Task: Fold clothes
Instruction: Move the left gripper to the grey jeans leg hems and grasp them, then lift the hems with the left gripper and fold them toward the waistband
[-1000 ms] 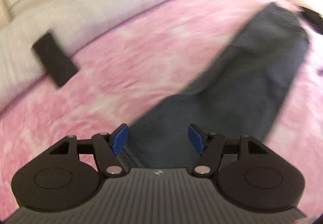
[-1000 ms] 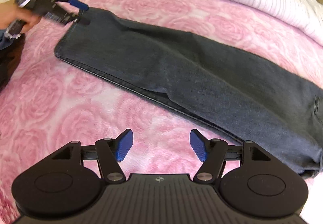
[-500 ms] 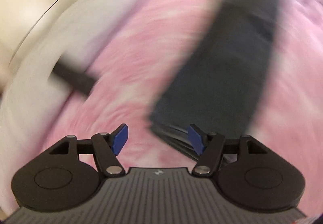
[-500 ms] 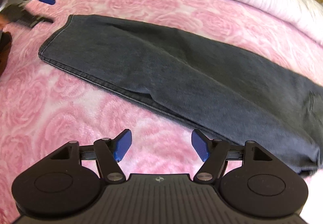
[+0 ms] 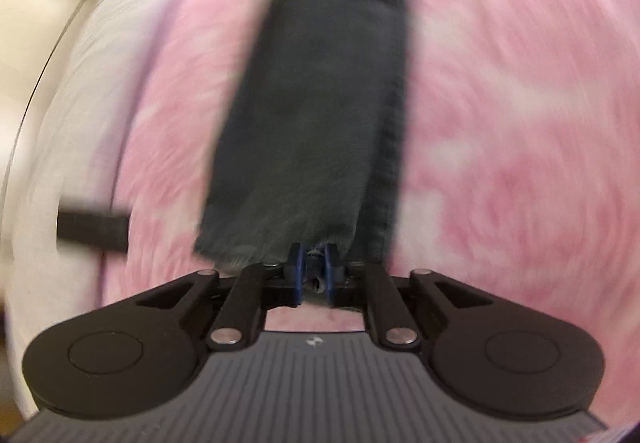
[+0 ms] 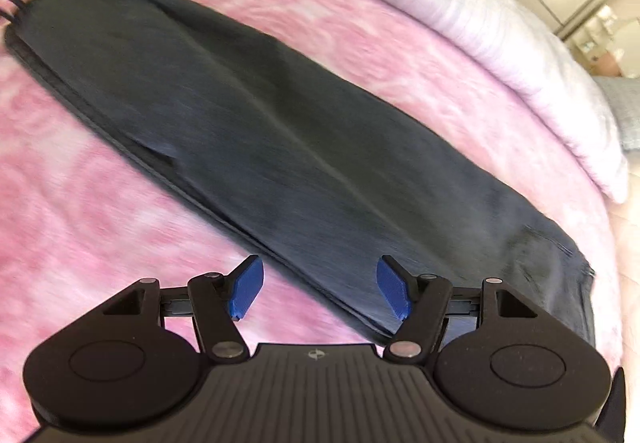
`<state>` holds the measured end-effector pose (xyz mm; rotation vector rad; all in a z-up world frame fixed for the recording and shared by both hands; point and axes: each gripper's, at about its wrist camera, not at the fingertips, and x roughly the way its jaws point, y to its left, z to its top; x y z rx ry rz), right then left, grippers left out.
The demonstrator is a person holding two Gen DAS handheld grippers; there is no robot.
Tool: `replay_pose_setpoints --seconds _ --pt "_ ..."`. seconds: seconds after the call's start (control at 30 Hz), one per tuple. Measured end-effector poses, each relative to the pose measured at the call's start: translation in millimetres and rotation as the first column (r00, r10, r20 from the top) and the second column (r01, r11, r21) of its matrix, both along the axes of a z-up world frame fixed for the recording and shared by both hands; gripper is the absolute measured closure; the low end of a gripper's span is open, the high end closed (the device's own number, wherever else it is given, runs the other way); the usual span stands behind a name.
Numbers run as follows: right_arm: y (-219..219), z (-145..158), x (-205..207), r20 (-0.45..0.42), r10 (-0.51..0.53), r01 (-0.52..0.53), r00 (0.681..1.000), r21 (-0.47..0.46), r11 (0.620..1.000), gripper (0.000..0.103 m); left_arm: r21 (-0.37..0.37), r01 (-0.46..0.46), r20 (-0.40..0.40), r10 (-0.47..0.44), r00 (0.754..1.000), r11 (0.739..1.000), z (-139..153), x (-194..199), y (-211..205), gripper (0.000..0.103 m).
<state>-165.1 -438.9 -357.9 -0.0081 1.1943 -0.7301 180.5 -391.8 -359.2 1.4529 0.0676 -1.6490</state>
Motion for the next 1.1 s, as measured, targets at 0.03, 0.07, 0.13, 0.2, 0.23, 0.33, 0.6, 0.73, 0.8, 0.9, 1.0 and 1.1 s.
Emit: replay_pose_setpoints --seconds 0.03,0.07,0.13,0.2,0.23,0.33,0.6,0.73,0.8,0.9,1.0,1.1 --pt "-2 0 -5 -0.002 -0.015 0.015 1.0 -0.012 1.0 0.034 0.001 -0.027 -0.023 0.027 0.999 1.0 5 7 1 0.097" --pt "-4 -1 -9 -0.005 -0.028 0.028 1.0 -0.023 0.999 0.034 0.015 -0.026 -0.034 0.027 0.999 1.0 5 10 4 0.097" --pt "-5 -5 -16 -0.013 -0.048 0.048 0.999 -0.025 0.999 0.032 0.055 -0.02 -0.044 0.023 0.999 0.998 1 11 5 0.097" --pt "-5 -8 -23 -0.012 -0.071 0.07 0.997 -0.011 0.997 0.032 0.091 -0.021 -0.043 0.025 0.999 0.996 -5 6 7 0.097" --pt "-5 -8 -27 -0.006 -0.089 0.089 0.996 -0.003 0.996 0.032 0.108 -0.028 -0.043 0.033 0.999 0.994 -7 3 7 0.097" --pt "0 1 -46 0.02 -0.151 0.151 0.988 -0.005 0.989 0.031 0.129 -0.024 -0.002 0.025 1.0 0.991 -15 -4 7 0.091" --pt "-11 24 -124 0.117 -0.381 0.391 0.917 -0.083 0.917 0.025 0.105 0.018 0.014 -0.02 1.0 0.994 18 -47 7 0.081" --pt "-25 20 -152 0.176 -0.435 0.451 0.883 -0.062 0.891 0.022 0.003 0.089 -0.052 -0.089 0.995 0.996 37 -122 -18 0.073" --pt "-29 14 -160 0.197 -0.44 0.453 0.876 -0.029 0.891 0.022 -0.047 0.139 -0.095 -0.143 0.985 0.989 37 -171 -39 0.065" --pt "-35 6 -167 0.218 -0.436 0.444 0.873 0.01 0.896 0.022 -0.114 0.217 -0.144 -0.232 0.962 0.97 30 -246 -73 0.06" --pt "-35 9 -185 0.276 -0.464 0.468 0.842 0.056 0.882 0.02 -0.152 0.308 -0.162 -0.331 0.93 0.939 14 -315 -109 0.06" --pt "-36 12 -207 0.312 -0.484 0.487 0.818 0.073 0.87 0.019 -0.136 0.407 -0.173 -0.426 0.888 0.903 -5 -370 -139 0.062"
